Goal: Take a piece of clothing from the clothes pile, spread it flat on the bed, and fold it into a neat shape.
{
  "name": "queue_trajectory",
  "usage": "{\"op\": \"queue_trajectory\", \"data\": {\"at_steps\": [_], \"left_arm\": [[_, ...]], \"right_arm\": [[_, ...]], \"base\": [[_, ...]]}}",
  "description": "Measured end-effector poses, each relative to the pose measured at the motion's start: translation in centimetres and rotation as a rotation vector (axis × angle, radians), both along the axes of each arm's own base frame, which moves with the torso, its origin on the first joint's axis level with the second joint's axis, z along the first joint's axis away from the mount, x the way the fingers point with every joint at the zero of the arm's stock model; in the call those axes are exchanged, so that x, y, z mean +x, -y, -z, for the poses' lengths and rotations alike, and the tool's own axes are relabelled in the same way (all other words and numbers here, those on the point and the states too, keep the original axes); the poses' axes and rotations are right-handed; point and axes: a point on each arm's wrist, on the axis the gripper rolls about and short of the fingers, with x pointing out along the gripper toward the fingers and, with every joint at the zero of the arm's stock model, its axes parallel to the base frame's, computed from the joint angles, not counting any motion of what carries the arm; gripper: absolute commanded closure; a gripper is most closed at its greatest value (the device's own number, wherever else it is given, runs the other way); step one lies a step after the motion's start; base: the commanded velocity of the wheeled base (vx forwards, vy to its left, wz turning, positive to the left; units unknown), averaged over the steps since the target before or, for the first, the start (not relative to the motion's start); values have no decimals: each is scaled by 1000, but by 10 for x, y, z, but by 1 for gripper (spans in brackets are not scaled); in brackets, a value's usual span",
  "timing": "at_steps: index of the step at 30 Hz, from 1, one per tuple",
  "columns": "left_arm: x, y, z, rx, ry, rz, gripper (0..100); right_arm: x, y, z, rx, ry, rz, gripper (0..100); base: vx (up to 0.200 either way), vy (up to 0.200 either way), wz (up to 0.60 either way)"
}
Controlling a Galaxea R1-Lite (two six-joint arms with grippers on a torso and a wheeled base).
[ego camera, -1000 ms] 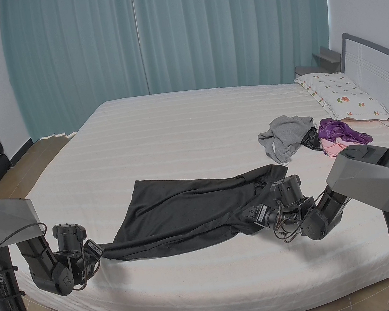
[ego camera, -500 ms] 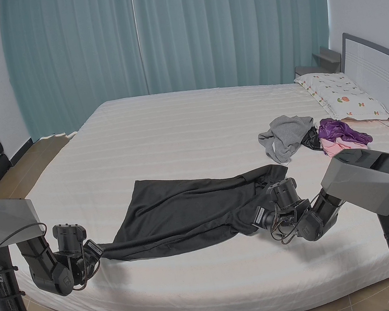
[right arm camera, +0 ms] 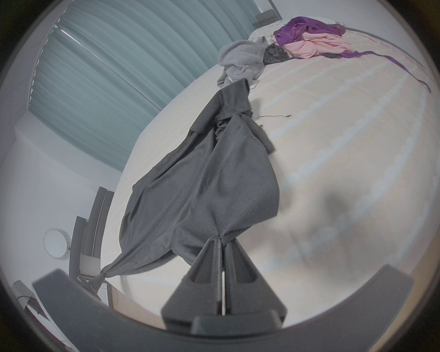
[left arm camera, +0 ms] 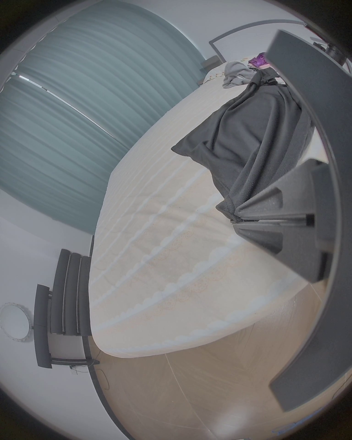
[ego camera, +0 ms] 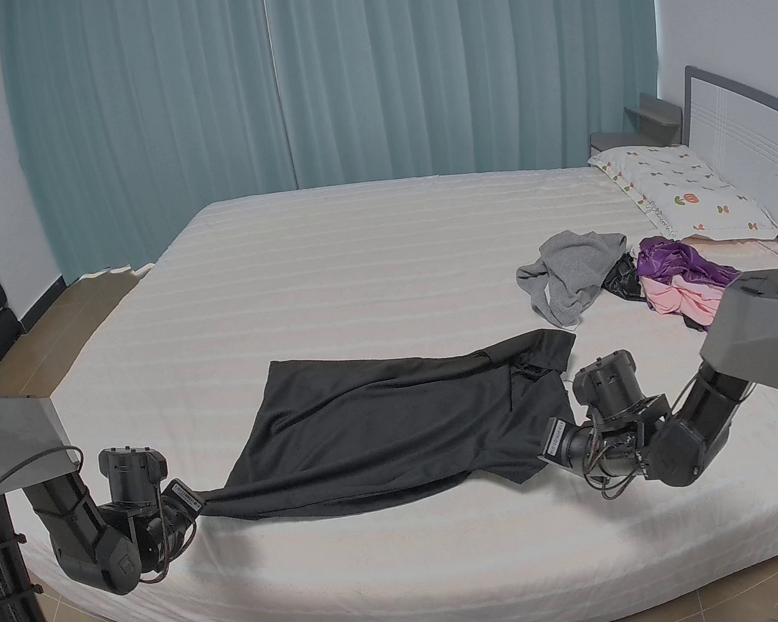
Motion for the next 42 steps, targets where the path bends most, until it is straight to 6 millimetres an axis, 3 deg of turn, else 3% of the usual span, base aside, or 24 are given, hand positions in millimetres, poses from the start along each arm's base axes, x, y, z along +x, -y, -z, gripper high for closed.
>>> {"op": "queue_trajectory", "data": {"at_steps": [6, 15, 16, 24, 37, 42], "left_arm": [[-8, 4, -3, 22, -16, 36, 100], [-24, 14, -3, 28, -81, 109, 100], [-26, 15, -2, 28, -95, 116, 100], [-29, 18, -5, 13, -103, 147, 100], [-30, 18, -6, 10, -102, 152, 100], [-30, 18, -5, 10, -102, 151, 100]], "right_arm": [[-38, 18, -19, -26, -26, -12, 100], [-101, 44, -20, -145, -115, -112, 100], [-105, 46, -19, -157, -123, -125, 0], [-116, 50, -5, -188, -188, -191, 0], [-67, 61, 17, -192, -177, -115, 0], [-59, 62, 27, -195, -196, -106, 0]], "base": [[0, 0, 0], [0, 0, 0], [0, 0, 0], [0, 0, 0], [0, 0, 0], [0, 0, 0]]}}
